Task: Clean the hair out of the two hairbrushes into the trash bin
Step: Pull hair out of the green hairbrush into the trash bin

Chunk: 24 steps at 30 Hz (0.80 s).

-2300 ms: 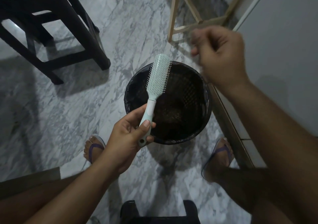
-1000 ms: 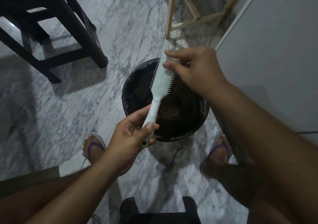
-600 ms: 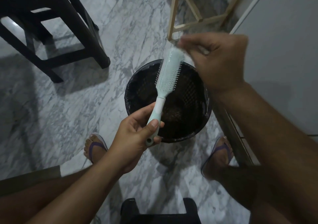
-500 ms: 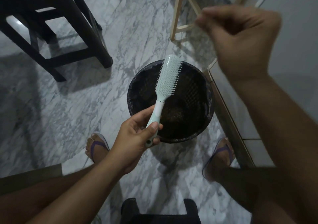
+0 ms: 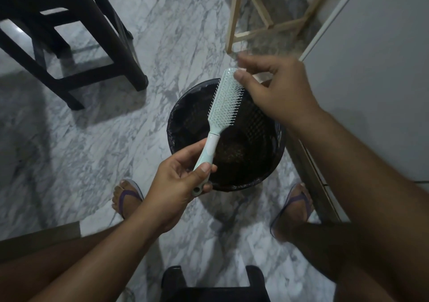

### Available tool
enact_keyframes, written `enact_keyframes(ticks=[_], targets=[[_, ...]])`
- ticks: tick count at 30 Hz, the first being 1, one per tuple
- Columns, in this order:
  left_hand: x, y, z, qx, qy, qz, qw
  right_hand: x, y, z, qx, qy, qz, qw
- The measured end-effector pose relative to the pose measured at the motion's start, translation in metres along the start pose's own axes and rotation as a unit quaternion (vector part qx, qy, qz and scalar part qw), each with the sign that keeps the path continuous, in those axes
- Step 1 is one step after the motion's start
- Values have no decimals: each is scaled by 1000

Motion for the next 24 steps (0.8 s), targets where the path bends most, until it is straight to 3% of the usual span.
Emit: enact_keyframes(ticks=[5, 11, 13, 18, 24], targets=[[2, 1, -7, 13, 8, 2, 1000, -6, -1, -5, 44, 101, -17, 994], [6, -2, -15, 45, 26, 22, 998, 5, 3, -32, 78, 15, 71, 994], [8, -3, -12, 42, 32, 33, 998, -4, 8, -31, 79, 26, 48, 995], [7, -3, -6, 50, 25, 34, 998, -41, 28, -5, -28, 54, -108, 992], [-10, 1, 1, 78, -66, 23, 995, -27, 44, 2, -155, 25, -68, 985]])
Point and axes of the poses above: each hand's wrist, its own y-axis away from the middle knuckle, its own x-axis out of the back of the hand, z = x × y, the point moved 7 cm from there along -y, towards the middle knuckle, and after that the axes turned 3 degrees about x, right-handed, at the moved point
